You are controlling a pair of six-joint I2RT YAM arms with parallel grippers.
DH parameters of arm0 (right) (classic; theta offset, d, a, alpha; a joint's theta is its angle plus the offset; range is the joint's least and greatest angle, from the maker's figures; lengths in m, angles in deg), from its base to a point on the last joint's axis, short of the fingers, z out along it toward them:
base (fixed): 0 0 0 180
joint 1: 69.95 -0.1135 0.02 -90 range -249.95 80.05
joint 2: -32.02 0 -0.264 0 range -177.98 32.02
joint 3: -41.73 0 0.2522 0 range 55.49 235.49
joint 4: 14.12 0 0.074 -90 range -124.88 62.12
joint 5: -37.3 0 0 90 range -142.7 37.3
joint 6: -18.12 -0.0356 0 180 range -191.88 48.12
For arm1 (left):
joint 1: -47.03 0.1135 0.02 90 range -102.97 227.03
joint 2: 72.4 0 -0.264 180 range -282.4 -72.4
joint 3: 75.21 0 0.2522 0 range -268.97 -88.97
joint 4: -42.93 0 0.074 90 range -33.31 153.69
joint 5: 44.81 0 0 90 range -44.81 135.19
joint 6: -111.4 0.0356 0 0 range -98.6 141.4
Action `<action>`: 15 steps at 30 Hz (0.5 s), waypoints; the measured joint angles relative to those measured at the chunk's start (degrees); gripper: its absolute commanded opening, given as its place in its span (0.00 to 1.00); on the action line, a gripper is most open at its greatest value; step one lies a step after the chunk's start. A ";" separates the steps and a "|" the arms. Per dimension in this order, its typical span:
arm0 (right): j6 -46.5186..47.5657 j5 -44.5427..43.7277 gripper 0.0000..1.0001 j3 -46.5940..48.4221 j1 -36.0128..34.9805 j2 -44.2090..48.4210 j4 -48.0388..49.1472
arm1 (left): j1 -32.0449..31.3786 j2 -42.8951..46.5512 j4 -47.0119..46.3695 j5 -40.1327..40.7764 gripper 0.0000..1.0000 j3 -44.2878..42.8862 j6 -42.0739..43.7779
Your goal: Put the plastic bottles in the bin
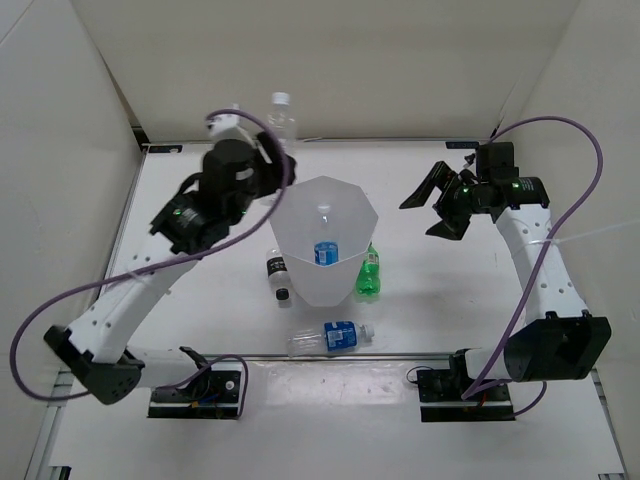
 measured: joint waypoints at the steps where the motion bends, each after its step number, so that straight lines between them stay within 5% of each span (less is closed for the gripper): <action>1: 0.00 -0.31 0.99 -0.09 0.00 0.02 0.20 | -2.47 -1.68 0.04 0.44 0.62 -0.52 0.57; 7: 0.00 -2.08 1.00 -2.60 0.00 1.07 1.46 | -13.25 -7.13 -0.44 1.09 0.70 -0.96 2.84; 9: 0.00 -2.58 1.00 -3.96 0.00 1.14 2.01 | -14.86 -6.60 -0.42 1.68 0.85 0.15 2.89; 10: 0.00 -2.71 1.00 -4.81 0.00 1.11 2.43 | -15.32 -6.16 -0.52 1.95 1.00 0.74 2.97; 15: 0.00 -3.72 1.00 -8.28 -0.50 -0.28 4.35 | -15.65 -3.30 -0.28 4.00 1.00 1.92 4.09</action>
